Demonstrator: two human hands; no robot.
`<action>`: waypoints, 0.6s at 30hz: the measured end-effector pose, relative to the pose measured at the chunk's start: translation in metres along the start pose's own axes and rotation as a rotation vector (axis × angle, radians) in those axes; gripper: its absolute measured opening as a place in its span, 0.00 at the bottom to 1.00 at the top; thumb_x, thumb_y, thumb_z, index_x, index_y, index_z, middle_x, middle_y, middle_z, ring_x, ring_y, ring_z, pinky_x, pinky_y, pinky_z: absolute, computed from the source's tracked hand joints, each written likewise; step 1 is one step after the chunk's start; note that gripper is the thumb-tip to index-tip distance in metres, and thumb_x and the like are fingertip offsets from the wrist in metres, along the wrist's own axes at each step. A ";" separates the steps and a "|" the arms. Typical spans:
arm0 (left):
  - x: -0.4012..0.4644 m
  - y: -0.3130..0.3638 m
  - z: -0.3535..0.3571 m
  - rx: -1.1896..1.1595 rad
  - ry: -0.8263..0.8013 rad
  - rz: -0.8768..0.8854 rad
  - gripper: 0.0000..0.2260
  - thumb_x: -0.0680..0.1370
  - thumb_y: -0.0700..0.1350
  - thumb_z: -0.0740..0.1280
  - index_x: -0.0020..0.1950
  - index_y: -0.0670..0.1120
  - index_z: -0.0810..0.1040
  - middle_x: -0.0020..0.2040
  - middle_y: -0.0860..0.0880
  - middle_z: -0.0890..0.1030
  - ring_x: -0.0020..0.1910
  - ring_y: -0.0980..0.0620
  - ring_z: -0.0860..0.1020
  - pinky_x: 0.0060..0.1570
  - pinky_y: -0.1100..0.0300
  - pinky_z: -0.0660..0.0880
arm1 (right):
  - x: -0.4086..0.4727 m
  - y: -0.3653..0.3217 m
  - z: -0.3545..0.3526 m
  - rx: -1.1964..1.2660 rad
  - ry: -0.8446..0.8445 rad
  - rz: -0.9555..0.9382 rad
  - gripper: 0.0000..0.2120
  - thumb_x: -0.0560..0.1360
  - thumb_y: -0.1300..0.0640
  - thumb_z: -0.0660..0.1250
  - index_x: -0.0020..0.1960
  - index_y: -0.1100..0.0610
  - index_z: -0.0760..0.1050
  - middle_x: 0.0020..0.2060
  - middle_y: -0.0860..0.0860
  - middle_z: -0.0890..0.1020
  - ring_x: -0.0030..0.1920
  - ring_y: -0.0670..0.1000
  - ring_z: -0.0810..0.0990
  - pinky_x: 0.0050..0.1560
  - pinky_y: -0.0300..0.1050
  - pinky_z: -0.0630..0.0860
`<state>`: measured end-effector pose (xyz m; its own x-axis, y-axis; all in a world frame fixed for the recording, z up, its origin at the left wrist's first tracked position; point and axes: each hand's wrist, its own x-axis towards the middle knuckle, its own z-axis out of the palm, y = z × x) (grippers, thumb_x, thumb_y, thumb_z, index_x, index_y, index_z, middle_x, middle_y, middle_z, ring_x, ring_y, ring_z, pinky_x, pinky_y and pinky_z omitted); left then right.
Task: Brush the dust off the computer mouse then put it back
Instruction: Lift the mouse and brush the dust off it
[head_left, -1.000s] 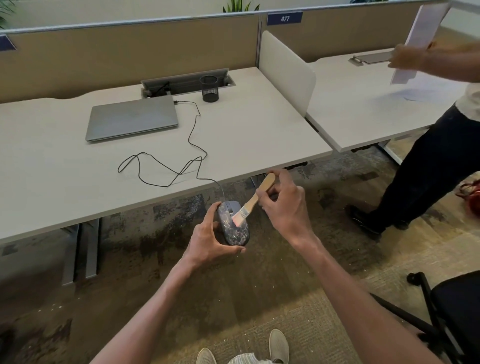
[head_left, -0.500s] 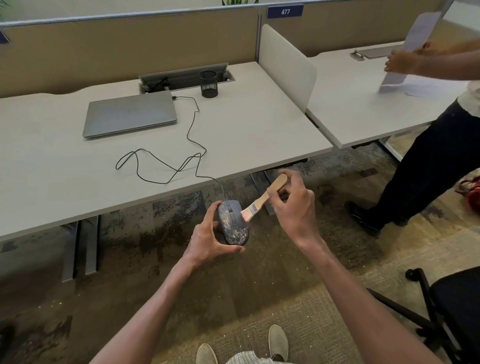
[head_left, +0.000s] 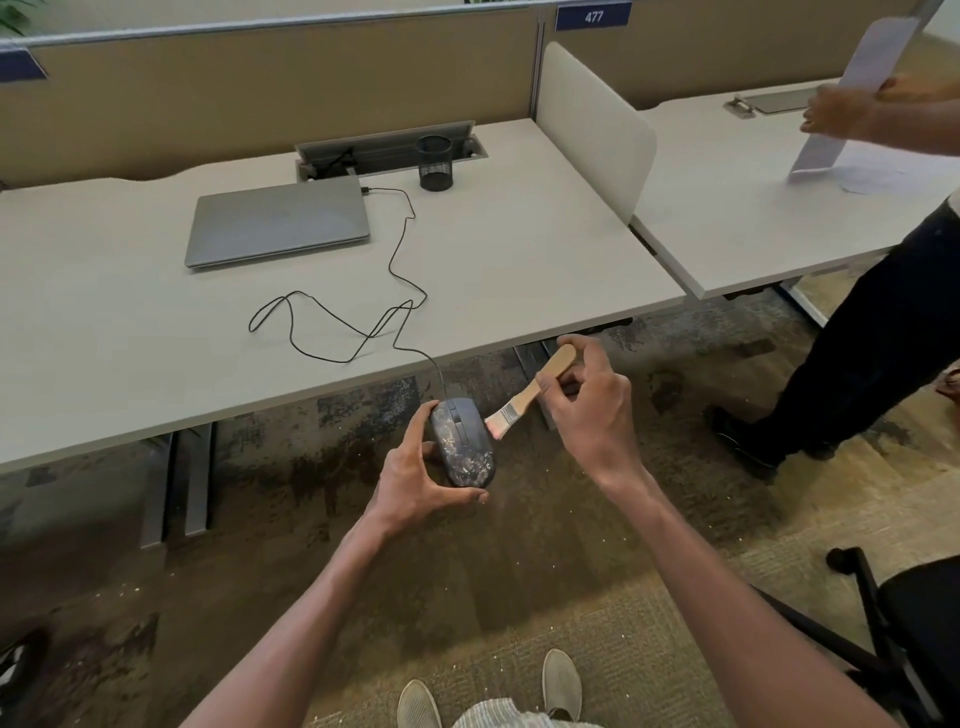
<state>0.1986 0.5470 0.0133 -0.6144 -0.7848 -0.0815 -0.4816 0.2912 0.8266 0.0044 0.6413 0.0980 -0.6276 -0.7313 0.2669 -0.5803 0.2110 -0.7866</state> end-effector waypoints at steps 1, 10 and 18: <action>0.000 -0.001 -0.001 -0.001 0.006 -0.005 0.58 0.56 0.54 0.85 0.79 0.51 0.55 0.68 0.41 0.76 0.60 0.53 0.77 0.61 0.58 0.74 | 0.000 -0.003 0.000 0.021 0.001 0.002 0.19 0.77 0.59 0.72 0.65 0.60 0.71 0.44 0.53 0.86 0.40 0.46 0.85 0.38 0.26 0.78; 0.000 0.000 -0.008 -0.007 0.044 -0.037 0.57 0.57 0.53 0.85 0.78 0.51 0.56 0.72 0.42 0.73 0.65 0.47 0.77 0.62 0.51 0.76 | -0.006 -0.022 0.014 0.066 -0.060 -0.049 0.20 0.77 0.57 0.72 0.65 0.58 0.70 0.43 0.52 0.87 0.40 0.47 0.86 0.38 0.34 0.82; 0.001 0.000 -0.014 -0.004 0.059 -0.051 0.56 0.58 0.53 0.85 0.79 0.50 0.56 0.73 0.43 0.71 0.66 0.46 0.76 0.62 0.52 0.75 | 0.000 -0.025 0.021 0.058 -0.062 -0.049 0.21 0.77 0.57 0.72 0.66 0.58 0.70 0.43 0.52 0.86 0.41 0.48 0.86 0.42 0.44 0.85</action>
<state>0.2066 0.5381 0.0208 -0.5511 -0.8294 -0.0913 -0.5088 0.2473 0.8246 0.0298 0.6228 0.1061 -0.5650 -0.7790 0.2720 -0.5775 0.1379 -0.8047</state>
